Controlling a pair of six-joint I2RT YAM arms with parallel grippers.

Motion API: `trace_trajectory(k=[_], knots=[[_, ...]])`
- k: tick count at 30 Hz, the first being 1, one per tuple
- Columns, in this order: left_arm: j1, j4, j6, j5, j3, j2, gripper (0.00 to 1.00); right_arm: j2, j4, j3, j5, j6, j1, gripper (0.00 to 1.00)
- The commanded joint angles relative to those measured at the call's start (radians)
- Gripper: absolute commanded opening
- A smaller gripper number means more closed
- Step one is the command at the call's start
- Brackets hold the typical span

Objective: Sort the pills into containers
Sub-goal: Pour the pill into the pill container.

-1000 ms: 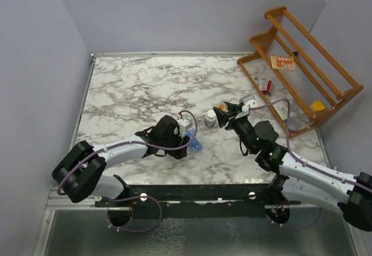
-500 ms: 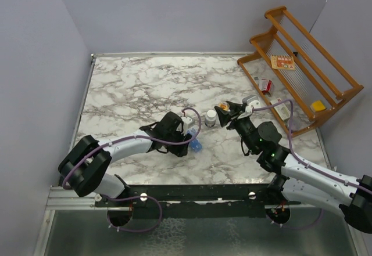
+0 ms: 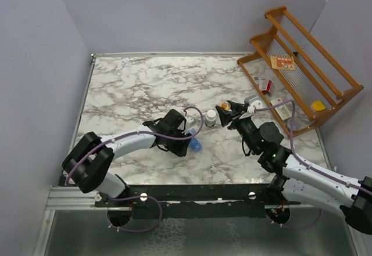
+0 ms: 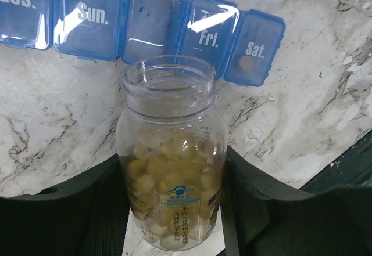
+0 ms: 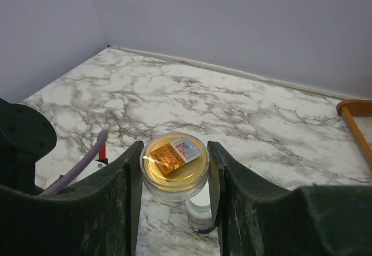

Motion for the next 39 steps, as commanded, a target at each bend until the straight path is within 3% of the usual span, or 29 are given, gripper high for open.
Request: trace_trajectory(k=[1,12,39], knots=[[-0.004,-0.049,-0.001,-0.010,0.029,0.048,0.00,-0.024,-0.002,-0.008,0.028,-0.005,-0.003,0.01],[-0.004,-0.059,0.020,0.002,0.055,0.082,0.00,-0.043,-0.002,-0.018,0.034,-0.010,-0.002,0.01],[-0.004,-0.253,0.059,-0.026,0.209,0.163,0.00,-0.093,-0.010,-0.028,0.053,-0.013,-0.002,0.01]])
